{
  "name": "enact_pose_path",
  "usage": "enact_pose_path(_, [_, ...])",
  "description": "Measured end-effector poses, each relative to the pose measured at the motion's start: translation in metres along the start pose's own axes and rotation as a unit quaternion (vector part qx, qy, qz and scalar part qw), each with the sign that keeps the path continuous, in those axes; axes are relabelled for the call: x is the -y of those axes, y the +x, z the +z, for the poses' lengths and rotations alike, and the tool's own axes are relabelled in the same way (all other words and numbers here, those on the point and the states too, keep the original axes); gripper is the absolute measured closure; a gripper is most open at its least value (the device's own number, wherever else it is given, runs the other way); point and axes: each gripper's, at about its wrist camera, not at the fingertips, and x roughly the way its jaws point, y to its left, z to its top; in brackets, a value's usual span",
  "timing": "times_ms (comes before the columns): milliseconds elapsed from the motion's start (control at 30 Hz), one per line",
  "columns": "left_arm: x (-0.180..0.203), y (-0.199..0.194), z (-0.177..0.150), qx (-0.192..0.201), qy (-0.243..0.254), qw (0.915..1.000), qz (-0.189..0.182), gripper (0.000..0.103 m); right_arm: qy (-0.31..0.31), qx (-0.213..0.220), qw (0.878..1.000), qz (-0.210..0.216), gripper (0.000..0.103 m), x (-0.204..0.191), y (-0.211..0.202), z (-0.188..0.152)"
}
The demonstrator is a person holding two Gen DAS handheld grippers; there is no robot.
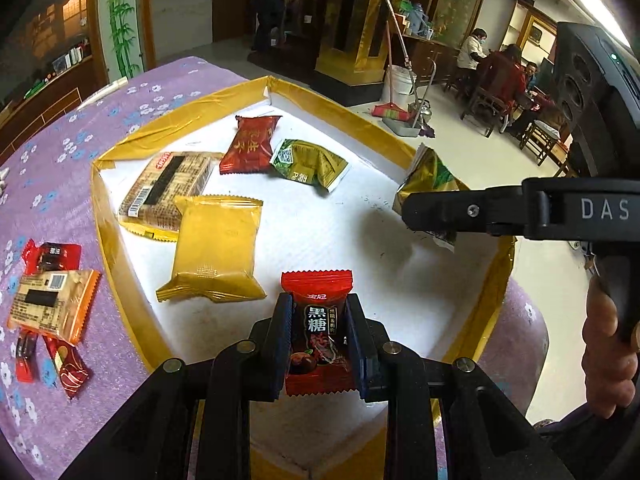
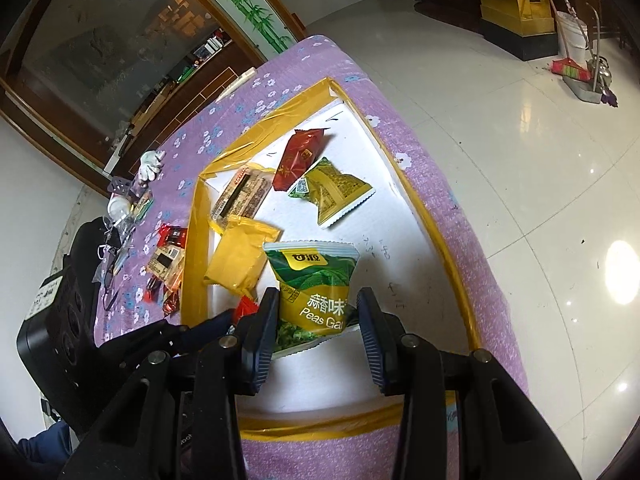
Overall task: Organize snacks
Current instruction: 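Carry candy over the tray with left tool while right releases pea-snack bag inside, then open the left tool to drop the red candy into the tray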
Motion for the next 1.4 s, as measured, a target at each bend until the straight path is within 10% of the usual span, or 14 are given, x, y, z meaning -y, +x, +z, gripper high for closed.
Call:
enact_pose_path(800, [-0.001,0.015,0.000,-0.008,-0.004,0.9999,0.009,0.076,-0.038,-0.030,0.998,-0.028,0.063,-0.010,0.040,0.012])
enact_pose_path(1000, [0.002,0.013,0.001,-0.004,-0.003,0.9999,0.013,0.049,-0.042,-0.024,0.998,-0.027,0.052,-0.012,0.035,0.010])
enact_pose_path(1400, [-0.002,-0.013,0.001,0.032,0.002,0.9992,0.022,0.045,-0.034,0.020,0.999,-0.031,0.051,-0.017,0.006,0.004])
